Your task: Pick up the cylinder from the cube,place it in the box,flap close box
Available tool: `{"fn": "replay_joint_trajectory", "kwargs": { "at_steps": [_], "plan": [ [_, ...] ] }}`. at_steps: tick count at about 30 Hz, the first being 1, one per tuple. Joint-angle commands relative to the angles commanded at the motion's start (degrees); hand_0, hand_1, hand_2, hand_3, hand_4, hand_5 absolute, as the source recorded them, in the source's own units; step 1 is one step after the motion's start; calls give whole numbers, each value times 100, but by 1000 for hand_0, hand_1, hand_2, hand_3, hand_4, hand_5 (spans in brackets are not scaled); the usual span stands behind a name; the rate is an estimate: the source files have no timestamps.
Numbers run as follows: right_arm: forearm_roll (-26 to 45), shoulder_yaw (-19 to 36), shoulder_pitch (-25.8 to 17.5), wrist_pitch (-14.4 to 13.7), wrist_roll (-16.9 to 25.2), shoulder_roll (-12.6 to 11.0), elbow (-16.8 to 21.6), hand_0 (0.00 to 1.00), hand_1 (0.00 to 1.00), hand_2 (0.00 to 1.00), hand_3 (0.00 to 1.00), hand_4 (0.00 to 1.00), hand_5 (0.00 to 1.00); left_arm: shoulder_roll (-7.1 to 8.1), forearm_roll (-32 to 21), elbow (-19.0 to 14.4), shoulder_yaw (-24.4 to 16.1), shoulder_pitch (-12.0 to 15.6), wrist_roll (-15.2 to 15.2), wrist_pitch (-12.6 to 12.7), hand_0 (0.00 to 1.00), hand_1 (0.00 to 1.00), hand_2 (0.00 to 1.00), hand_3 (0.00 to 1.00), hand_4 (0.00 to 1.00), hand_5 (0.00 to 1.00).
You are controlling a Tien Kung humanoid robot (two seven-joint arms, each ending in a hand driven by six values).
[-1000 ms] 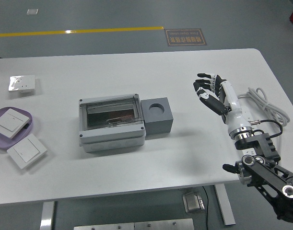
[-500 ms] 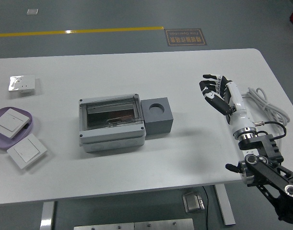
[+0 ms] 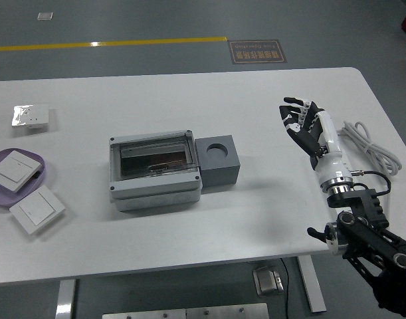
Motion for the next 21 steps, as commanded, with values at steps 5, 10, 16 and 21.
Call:
{"fn": "replay_joint_trajectory", "kwargs": {
  "at_steps": [5, 10, 16, 21],
  "plan": [
    [-43, 49, -81, -9, -51, -21, -12, 731, 640, 598, 633, 689, 376, -34, 5, 2, -27, 55, 5, -3, 616, 544, 533, 614, 686, 227],
    [-96, 207, -170, -58, -78, -4, 22, 731, 640, 598, 633, 689, 376, -75, -83, 15, -15, 110, 6, -6, 616, 544, 533, 614, 686, 227],
    [-114, 275, -151, -111, -105, 1, 15, 728, 622, 589, 630, 684, 379, -96, -119, 18, -20, 79, 7, -20, 616, 543, 533, 615, 686, 227],
    [-154, 348, -156, -130, -102, -19, 33, 728, 621, 588, 631, 674, 374, -123, -70, 15, -59, 50, 4, -22, 616, 544, 533, 615, 686, 227]
  ]
}}
